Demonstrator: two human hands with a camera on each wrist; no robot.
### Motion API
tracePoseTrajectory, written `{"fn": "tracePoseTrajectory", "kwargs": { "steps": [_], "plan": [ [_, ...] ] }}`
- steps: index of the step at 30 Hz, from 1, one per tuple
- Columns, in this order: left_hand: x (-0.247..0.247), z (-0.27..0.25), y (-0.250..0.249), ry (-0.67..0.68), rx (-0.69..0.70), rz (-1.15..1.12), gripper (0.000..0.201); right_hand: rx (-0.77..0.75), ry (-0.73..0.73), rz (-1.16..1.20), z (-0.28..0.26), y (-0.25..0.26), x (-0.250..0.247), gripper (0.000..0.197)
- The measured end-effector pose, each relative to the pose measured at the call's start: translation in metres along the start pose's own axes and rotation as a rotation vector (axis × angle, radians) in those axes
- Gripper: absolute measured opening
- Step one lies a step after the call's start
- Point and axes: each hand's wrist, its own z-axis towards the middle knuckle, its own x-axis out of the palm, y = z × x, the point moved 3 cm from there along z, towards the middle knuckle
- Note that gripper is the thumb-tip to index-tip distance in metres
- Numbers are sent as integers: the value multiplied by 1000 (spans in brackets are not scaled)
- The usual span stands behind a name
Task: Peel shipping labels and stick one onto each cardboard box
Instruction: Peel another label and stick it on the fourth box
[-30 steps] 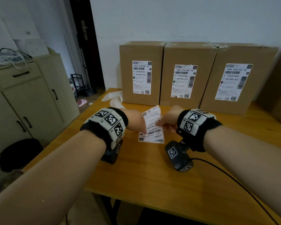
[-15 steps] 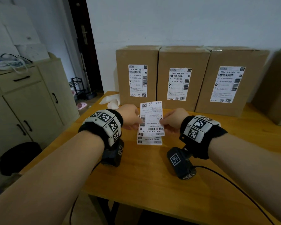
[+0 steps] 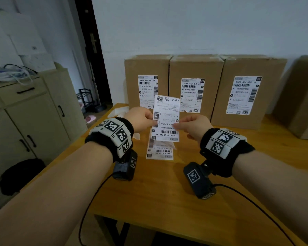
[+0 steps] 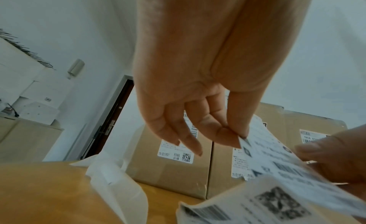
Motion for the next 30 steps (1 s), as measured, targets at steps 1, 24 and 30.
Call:
{"fn": "tracePoseTrajectory", "kwargs": {
  "steps": [1,24,30],
  "plan": [
    [-1,-1,-1,-5,3,-9,17,-4,19,19,-1,2,0,22],
    [7,-15,0,133,-9,-71,36,66,26,260,-3,9,-14,9],
    [5,-17,-10,266,-128,-416,35,42,87,297,-6,8,-14,6]
  ]
}}
